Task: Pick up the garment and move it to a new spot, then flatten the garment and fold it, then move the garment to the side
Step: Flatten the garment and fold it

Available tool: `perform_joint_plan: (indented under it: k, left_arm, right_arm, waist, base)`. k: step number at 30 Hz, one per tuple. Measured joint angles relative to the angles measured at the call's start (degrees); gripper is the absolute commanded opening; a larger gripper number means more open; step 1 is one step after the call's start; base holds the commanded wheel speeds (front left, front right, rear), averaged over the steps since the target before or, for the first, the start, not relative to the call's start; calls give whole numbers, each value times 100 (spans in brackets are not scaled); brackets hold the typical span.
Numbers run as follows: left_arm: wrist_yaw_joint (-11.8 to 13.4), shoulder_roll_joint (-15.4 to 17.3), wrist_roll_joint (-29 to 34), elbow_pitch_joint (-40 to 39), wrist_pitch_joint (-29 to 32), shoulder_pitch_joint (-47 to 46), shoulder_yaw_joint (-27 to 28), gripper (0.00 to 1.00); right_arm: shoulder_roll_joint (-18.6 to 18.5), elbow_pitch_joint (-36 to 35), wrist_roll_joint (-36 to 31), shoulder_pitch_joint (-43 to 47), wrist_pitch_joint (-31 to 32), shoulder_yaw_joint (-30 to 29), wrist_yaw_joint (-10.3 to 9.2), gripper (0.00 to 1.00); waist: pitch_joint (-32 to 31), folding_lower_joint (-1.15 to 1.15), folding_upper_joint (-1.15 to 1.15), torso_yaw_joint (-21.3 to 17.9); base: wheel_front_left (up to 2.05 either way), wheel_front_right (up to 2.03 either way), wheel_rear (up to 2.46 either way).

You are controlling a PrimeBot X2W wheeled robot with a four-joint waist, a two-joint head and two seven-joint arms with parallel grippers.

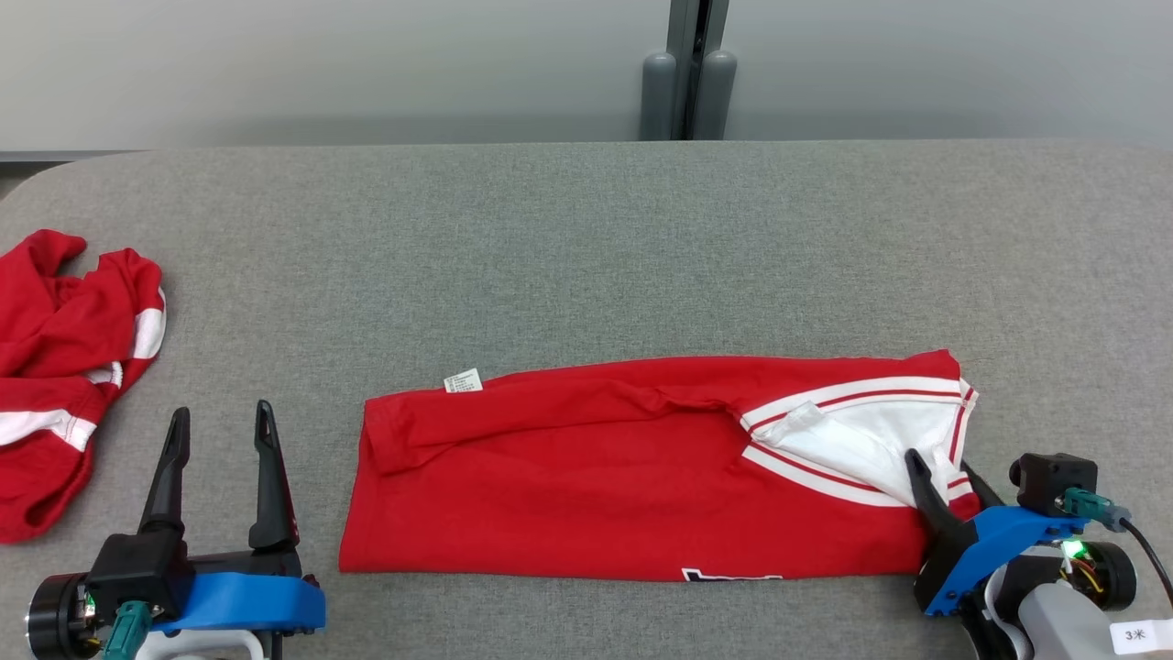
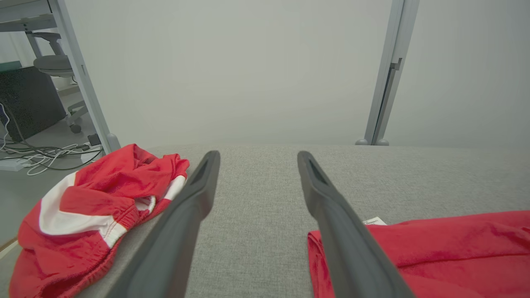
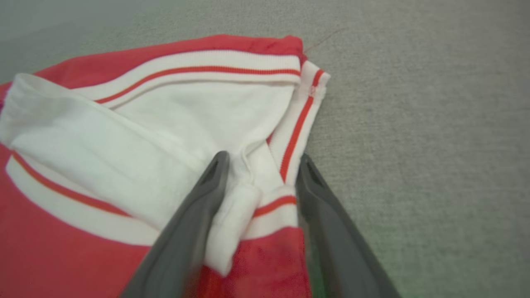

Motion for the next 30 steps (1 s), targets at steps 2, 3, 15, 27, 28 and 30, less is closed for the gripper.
perform_joint_plan:
  k: [2,3,15,27,28,30]
  left_arm:
    - [26,-2,11,13,0,14,-1,100]
    - [30,-4,30,19,0,16,0,100]
    - [75,-10,92,52,0,157,16,100]
    - [118,-12,77,78,0,361,11,100]
    - [116,-13,77,82,0,364,11,100]
    - [116,-13,77,94,0,376,10,100]
  right_arm:
    - [10,30,65,-13,-34,57,5,0]
    - [13,35,99,-29,-53,74,8,0]
    - [-858,64,383,60,-181,-292,11,0]
    - [-1413,-476,432,304,-168,-479,9,0]
    - [-1368,-597,410,325,-162,-450,9,0]
    - [-1217,-889,368,398,-121,-412,9,0]
  waist:
    - [-17,0,0,-18]
    - [-29,0,0,-30]
    - [-280,0,0,-204]
    - [-459,0,0,-450]
    - [-476,0,0,-466]
    - [-515,0,0,-492]
  base:
    - [0,0,0]
    - [0,0,0]
    - [0,0,0]
    - [0,0,0]
    - [0,0,0]
    - [0,0,0]
